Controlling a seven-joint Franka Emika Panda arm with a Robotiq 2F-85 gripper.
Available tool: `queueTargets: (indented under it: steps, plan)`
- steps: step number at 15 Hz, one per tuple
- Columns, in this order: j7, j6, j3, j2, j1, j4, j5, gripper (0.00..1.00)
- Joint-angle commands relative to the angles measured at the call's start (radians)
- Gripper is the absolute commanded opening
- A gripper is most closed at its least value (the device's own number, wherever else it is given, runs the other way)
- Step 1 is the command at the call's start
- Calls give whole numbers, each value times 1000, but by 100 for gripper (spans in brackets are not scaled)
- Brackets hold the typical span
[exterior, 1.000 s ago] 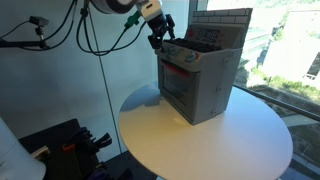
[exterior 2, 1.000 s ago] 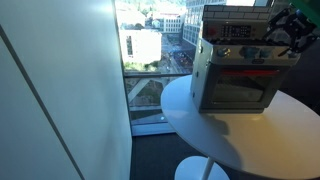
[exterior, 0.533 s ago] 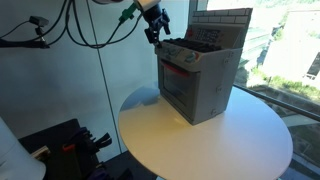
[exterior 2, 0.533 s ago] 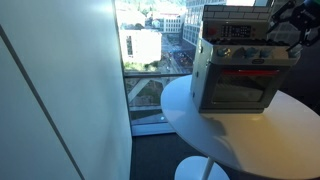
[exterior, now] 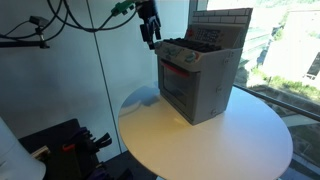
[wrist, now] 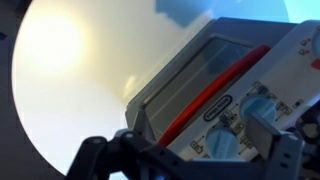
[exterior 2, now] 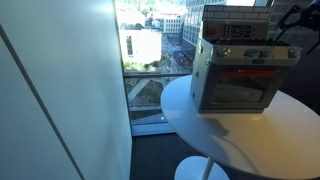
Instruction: Turn the third knob to the right
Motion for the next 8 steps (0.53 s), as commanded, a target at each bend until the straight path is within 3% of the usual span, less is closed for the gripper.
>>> queueTargets:
  steps: [1, 8]
  plan:
    - [-111, -159, -10, -5, 4, 52, -31, 100]
    - [-384, -414, -8, -53, 10, 90, -63, 100]
